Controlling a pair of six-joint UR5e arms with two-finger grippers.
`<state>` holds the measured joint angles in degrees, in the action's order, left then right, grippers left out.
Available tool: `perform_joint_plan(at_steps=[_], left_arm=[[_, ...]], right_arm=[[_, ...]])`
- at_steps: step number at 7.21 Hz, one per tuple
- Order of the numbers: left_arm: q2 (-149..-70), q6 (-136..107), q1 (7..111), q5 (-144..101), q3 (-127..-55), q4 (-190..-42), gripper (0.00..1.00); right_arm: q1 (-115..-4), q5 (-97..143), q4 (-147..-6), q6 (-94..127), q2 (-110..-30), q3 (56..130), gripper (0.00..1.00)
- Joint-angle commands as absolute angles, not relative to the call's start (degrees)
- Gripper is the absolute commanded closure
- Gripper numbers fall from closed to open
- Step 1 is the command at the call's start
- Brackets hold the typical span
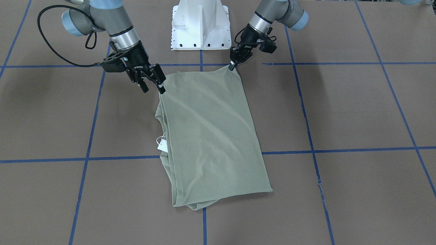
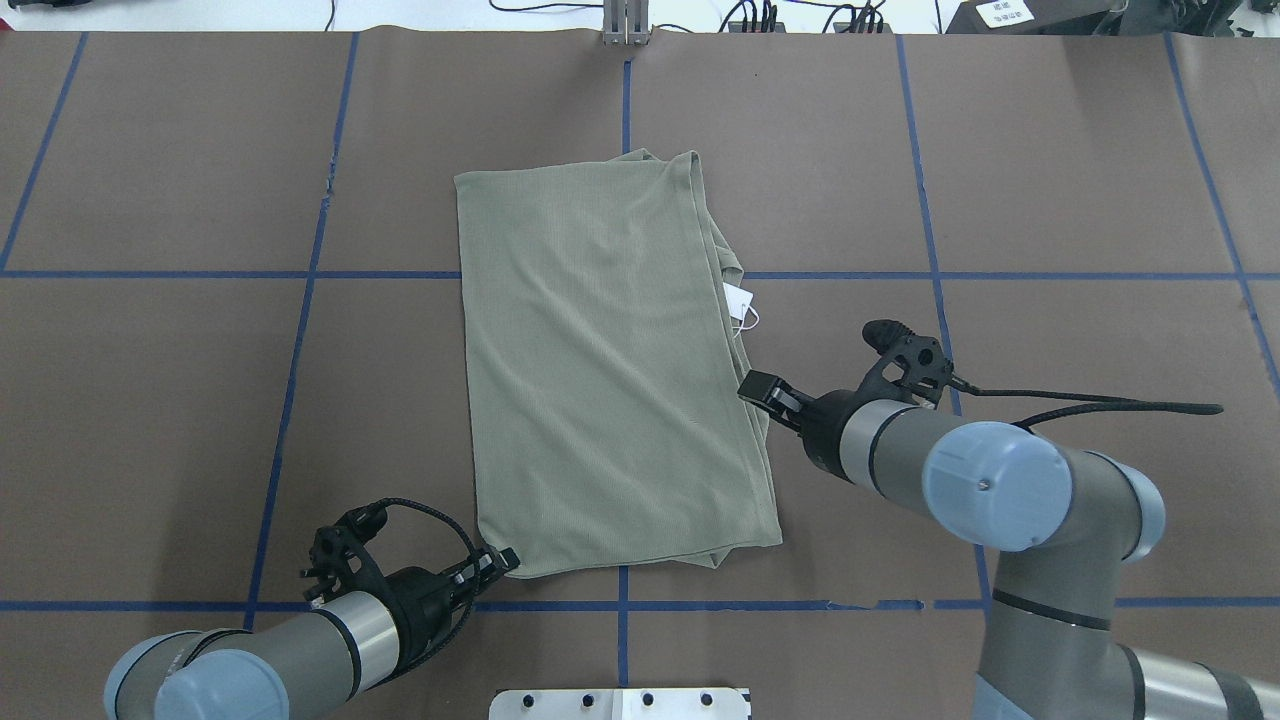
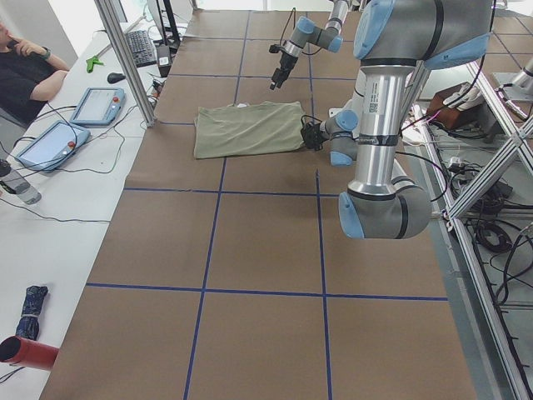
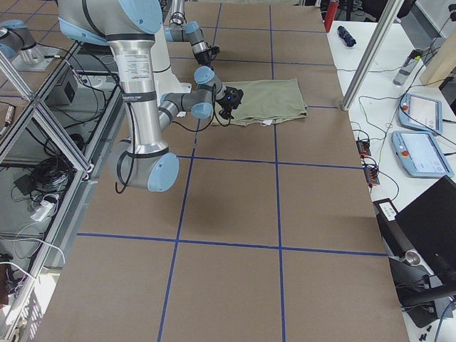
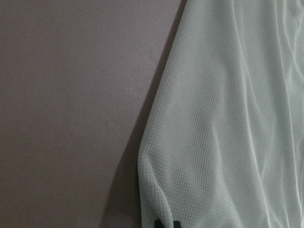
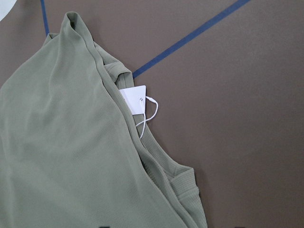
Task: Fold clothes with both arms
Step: 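Lower the right gripper to the shirt's other near corner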
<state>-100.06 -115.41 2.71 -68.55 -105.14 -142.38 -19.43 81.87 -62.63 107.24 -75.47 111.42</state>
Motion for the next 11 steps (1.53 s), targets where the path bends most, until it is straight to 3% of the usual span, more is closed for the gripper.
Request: perform_joint_plan(at_steps=[1, 3, 8, 11], left_arm=[[-100.1, -115.3, 2.9, -68.6, -105.7, -142.4, 1.00], [-100.1, -115.3, 2.9, -68.6, -105.7, -142.5, 1.00], [-100.0, -115.3, 2.7, -68.6, -105.3, -142.5, 1.00], [-100.0, -115.3, 2.7, -68.6, -105.3, -142.5, 1.00]], right_arm=[[-14.5, 78.7, -73.4, 111.3, -69.7, 111.2, 0.15], [-8.5, 73.6, -73.9, 112.5, -70.3, 110.1, 0.14], [-7.3, 72.9, -77.1, 111.8, -70.3, 108.5, 0.09], [-7.2, 72.6, -77.1, 112.2, -70.0, 108.0, 0.23]])
